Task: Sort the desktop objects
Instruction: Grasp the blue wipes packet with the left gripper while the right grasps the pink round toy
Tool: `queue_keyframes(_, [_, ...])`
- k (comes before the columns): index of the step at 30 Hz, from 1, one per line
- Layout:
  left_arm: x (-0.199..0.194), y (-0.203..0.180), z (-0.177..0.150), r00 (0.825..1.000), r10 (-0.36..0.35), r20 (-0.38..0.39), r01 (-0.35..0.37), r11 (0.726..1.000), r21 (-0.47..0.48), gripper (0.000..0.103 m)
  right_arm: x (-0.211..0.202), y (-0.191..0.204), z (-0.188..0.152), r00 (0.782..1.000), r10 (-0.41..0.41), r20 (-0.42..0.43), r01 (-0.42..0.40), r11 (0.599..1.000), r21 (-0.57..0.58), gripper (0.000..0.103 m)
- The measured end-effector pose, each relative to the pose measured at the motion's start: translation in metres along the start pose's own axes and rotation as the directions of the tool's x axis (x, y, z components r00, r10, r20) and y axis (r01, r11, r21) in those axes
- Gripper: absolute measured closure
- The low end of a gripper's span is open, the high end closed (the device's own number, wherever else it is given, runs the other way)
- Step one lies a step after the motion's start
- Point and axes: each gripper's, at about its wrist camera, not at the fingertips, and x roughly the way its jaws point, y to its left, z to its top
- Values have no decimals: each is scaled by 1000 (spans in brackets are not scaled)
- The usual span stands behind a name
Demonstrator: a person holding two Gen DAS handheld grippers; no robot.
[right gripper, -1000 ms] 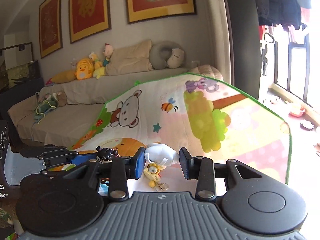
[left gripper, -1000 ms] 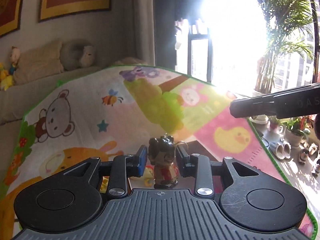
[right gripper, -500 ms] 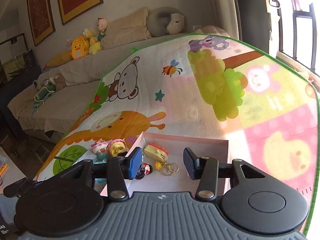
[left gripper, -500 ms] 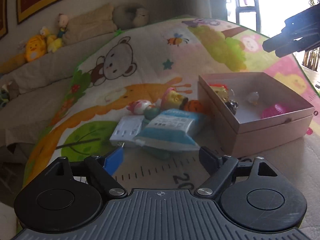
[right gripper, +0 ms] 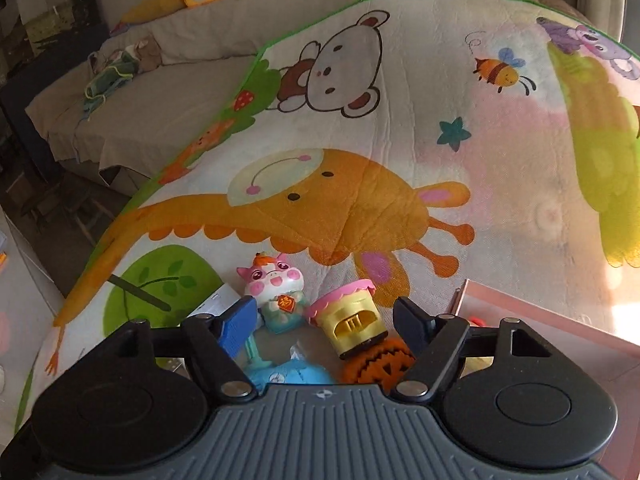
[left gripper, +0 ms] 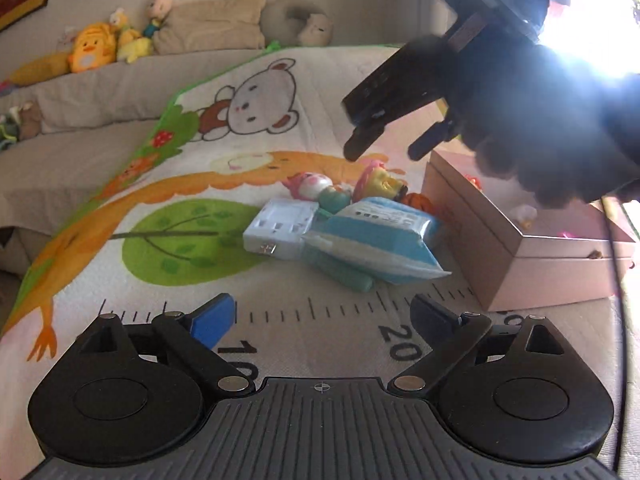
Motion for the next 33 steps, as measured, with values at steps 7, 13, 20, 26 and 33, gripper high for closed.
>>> queue_keyframes(7, [-4, 7, 0, 998, -50, 24, 51, 998, -36, 4, 52, 10, 9, 991, -78, -108, 76, 997, -19, 54])
queue_keyframes(13, [-18, -3, -3, 984, -178, -23, 179, 984, 10, 0, 12, 23, -27, 979, 97, -180, -98, 995, 5, 72])
queue_keyframes(20, [-45, -39, -21, 966, -244, -89, 256, 952, 170, 0, -48, 27, -88, 957, 221, -186, -219, 975, 33, 73])
queue_keyframes(26, [-53, -57, -37, 948, -266, -173, 303, 920, 247, 0, -96, 19, -141, 967, 229, -113, -230, 973, 10, 73])
queue_keyframes(33, [-60, -54, -44, 966, -159, -205, 221, 918, 329, 0, -137, -13, -199, 995, 94, -23, -93, 996, 15, 69])
